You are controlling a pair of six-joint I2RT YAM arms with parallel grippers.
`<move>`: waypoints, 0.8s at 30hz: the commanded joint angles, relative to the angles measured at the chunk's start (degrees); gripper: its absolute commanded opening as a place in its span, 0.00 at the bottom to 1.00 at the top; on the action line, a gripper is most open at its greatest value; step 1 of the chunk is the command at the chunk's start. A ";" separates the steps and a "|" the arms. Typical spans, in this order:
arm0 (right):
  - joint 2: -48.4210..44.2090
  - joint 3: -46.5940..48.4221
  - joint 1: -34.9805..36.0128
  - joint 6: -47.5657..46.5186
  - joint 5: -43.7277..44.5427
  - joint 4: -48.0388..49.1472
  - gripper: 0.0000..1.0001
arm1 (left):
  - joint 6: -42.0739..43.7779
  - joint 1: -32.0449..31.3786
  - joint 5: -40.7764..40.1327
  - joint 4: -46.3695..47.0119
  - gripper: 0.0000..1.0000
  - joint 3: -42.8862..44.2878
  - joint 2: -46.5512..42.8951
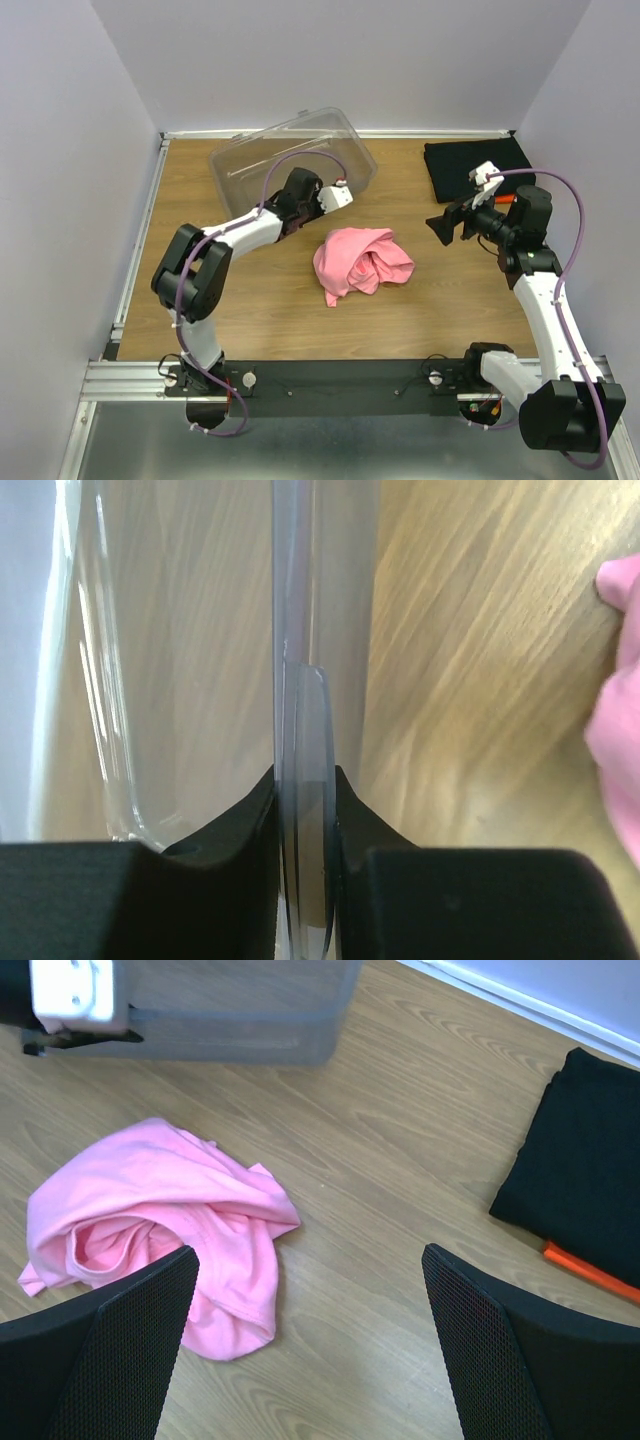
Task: Fold and stack the t-shirts
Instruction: Flatten the tshirt out
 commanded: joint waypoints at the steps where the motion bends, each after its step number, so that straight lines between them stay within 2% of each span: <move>1: -1.38 -0.19 -0.27 0.27 -1.92 -1.41 1.00 | -20.72 1.38 -14.31 4.64 0.00 -2.28 -7.60; 2: -1.56 -0.19 -0.27 0.44 -2.10 -1.41 1.00 | -28.06 1.91 -19.92 3.41 0.00 -1.42 -7.69; 6: -2.18 -0.19 -0.27 0.53 -2.63 -1.41 1.00 | -43.03 5.51 -28.22 -8.25 0.00 3.84 -4.03; 12: -2.35 -0.19 -0.27 0.53 -2.28 -1.41 1.00 | -51.67 11.92 -28.41 -14.60 0.00 12.28 4.24; 16: -2.09 -0.19 -0.27 0.44 -2.10 -1.50 1.00 | -52.75 14.65 -26.83 -16.64 0.00 18.00 8.64; 24: -1.83 -0.19 -0.27 0.36 -1.84 -1.50 1.00 | -51.78 17.20 -29.28 -21.11 0.00 30.91 15.68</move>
